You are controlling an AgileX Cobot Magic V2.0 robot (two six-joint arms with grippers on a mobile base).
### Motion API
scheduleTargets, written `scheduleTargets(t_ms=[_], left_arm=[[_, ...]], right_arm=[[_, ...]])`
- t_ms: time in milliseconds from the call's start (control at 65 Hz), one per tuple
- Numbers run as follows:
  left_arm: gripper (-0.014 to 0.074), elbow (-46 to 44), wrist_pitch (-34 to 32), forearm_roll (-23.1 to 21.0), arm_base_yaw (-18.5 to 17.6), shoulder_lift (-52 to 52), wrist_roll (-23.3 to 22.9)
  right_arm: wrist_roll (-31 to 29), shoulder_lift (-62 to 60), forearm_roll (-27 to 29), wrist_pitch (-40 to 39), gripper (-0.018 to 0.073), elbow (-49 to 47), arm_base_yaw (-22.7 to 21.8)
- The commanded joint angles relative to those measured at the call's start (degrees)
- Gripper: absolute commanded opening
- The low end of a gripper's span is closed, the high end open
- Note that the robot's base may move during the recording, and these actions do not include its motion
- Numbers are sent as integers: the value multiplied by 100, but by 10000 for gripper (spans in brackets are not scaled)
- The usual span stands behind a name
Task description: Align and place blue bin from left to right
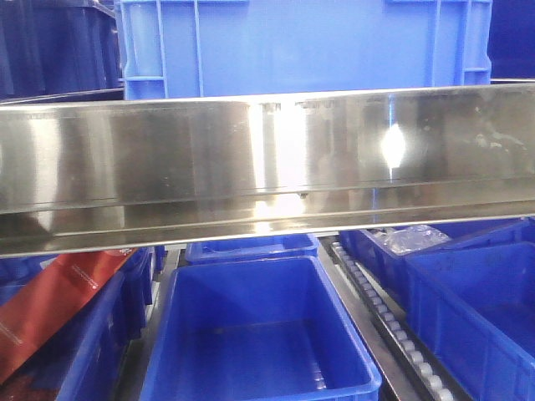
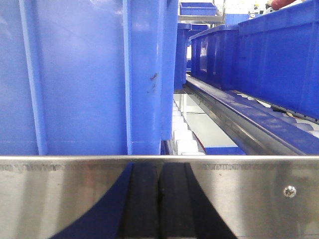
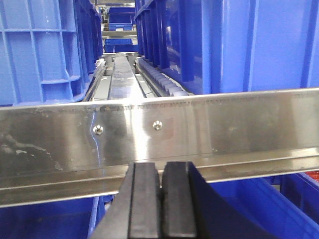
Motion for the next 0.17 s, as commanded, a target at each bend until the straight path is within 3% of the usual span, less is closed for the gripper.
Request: scheduleTargets(t_ms=[0, 154], left_arm=[[-111, -7, -118, 19, 26, -30, 7], [-111, -7, -118, 19, 26, -30, 7]], right_arm=[[-3, -28, 21, -180, -70, 0, -14], [-3, -28, 21, -180, -70, 0, -14]])
